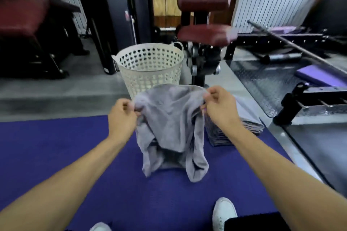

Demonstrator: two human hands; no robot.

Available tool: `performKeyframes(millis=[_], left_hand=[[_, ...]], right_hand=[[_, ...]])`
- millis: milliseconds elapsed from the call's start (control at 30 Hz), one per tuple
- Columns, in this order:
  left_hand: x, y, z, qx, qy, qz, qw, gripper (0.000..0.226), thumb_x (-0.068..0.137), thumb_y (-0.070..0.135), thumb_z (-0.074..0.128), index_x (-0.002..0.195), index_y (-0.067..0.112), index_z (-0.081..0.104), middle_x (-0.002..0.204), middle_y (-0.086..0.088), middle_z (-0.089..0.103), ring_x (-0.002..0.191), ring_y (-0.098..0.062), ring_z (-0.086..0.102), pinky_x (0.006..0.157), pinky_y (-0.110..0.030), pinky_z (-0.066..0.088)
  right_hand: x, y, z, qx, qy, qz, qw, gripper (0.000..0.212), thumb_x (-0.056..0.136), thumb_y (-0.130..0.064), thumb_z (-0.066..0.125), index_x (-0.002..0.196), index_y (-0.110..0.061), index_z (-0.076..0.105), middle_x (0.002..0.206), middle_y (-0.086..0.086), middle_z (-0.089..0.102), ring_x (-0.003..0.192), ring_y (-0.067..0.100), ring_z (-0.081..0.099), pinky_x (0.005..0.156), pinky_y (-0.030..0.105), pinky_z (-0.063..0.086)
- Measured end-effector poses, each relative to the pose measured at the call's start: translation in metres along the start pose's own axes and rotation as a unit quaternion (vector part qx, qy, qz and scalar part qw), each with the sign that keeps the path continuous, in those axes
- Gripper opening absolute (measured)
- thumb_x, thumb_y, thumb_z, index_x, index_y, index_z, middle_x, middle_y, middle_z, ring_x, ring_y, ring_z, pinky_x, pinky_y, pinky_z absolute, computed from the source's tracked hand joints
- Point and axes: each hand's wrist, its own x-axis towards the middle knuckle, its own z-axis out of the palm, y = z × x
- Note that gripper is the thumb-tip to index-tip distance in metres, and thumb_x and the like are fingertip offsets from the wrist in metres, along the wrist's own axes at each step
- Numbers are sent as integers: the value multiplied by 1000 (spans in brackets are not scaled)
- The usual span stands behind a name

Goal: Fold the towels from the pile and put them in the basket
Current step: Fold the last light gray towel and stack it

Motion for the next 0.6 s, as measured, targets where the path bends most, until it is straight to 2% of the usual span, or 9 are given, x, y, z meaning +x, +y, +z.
performKeyframes(millis=[100,133,200,267,367,433,500,533,600], left_hand=[[-39,-11,-10,128,-107,-32,985,16,91,8,53,78,13,61,75,-4,69,73,-23,72,59,-34,57],[-48,-10,-13,132,-92,-16,987,15,91,8,53,79,12,61,76,-5,69,75,-24,71,62,-36,58],[-57,6,-20,94,-19,59,994,11,94,11,51,88,12,60,82,-2,67,77,-20,65,65,-35,54],[-65,19,-27,87,-15,83,993,10,96,11,47,91,10,55,85,-2,66,77,-20,63,61,-30,49],[-78,24,-34,79,-74,-13,994,14,93,9,43,86,6,55,77,-12,70,66,-28,71,63,-41,60],[-80,25,-35,58,-37,-2,998,15,91,11,44,85,7,58,76,-9,69,63,-24,67,63,-37,57],[-79,34,-35,36,9,41,998,14,91,12,46,87,7,59,80,-4,64,70,-19,56,61,-32,46],[-78,36,-33,39,14,45,998,14,91,12,47,87,7,59,81,-3,63,71,-17,53,60,-29,43],[-76,32,-26,93,-11,-2,996,16,87,11,46,83,5,60,77,-3,64,70,-19,57,58,-29,45]], right_hand=[[-36,7,-4,-137,-143,17,980,13,85,-1,48,86,-2,60,84,23,69,82,40,66,75,50,55],[-43,9,-5,-161,-147,18,976,15,84,0,46,88,-1,61,86,24,69,83,39,65,75,49,54],[-51,2,-12,-145,-82,1,986,16,89,-2,45,89,0,61,87,21,68,80,35,63,72,42,52],[-56,-1,-18,-71,-25,-14,997,15,94,-9,44,89,-4,57,85,18,67,79,33,65,73,48,57],[-69,-3,-25,-98,-60,23,993,19,89,-7,40,93,4,55,79,26,66,67,35,66,63,52,58],[-77,-5,-26,-120,-73,13,990,22,82,-3,41,92,7,58,75,27,66,57,28,57,56,42,55],[-77,-13,-28,-105,-38,-29,993,16,84,-6,45,86,2,59,69,17,63,59,24,52,51,30,46],[-75,-14,-28,-94,-21,-37,995,13,85,-7,47,83,-1,58,68,11,62,60,22,51,51,28,42],[-70,-11,-25,-101,-33,-18,994,12,83,-6,46,73,-4,52,63,8,53,58,21,45,52,32,35]])
